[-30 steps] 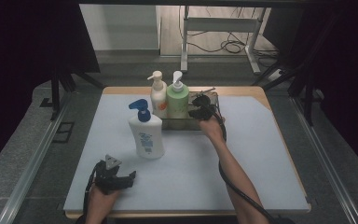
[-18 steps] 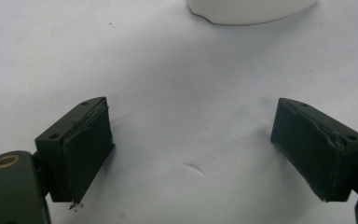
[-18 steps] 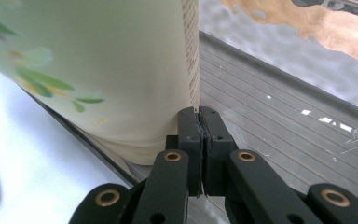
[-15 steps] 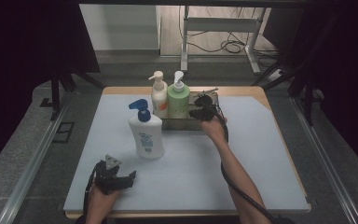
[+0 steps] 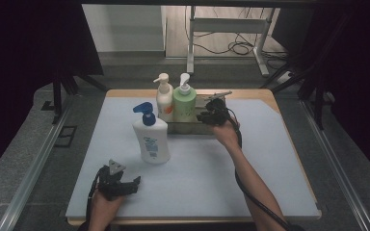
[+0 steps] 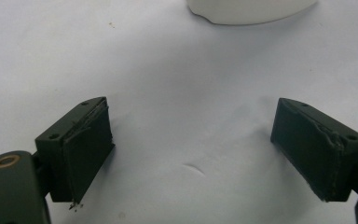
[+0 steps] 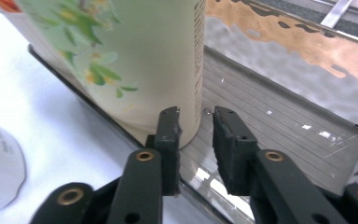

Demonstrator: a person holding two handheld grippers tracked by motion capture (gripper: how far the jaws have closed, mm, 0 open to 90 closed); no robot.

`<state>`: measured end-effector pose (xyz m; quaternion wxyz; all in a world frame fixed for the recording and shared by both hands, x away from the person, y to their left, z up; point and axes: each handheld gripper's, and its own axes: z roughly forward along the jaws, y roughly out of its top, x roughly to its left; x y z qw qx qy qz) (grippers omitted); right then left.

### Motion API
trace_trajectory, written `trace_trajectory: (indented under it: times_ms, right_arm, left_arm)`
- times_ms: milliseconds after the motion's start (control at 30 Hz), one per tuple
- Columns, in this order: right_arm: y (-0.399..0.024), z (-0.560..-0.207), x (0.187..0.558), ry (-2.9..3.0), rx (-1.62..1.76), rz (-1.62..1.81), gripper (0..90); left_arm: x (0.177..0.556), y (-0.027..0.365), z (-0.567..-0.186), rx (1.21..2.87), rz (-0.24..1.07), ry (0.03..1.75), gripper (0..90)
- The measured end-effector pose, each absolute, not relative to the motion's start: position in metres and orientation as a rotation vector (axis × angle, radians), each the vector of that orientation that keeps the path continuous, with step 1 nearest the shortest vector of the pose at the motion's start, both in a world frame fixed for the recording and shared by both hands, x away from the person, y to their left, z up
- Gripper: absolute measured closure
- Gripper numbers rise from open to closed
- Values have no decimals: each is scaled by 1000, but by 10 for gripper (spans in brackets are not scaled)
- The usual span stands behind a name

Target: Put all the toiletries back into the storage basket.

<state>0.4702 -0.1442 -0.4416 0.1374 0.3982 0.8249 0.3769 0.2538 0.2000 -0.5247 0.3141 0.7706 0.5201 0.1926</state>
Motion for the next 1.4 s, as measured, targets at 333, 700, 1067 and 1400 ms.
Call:
trace_trajectory:
  times_ms: [333, 700, 1067, 1400]
  right_arm:
    - [-155, -432, 452, 2377, 1109, 1156, 570]
    - [-156, -431, 430, 2416, 1030, 1201, 461]
    - [-150, -441, 414, 2487, 949, 1227, 368]
    - [-141, -448, 403, 2526, 878, 1217, 249]
  left_arm:
    - [254, 200, -525, 2031, 508, 1371, 121]
    - [254, 200, -525, 2032, 508, 1371, 121]
    - [254, 200, -525, 2033, 509, 1371, 121]
    - [254, 200, -525, 2033, 509, 1370, 121]
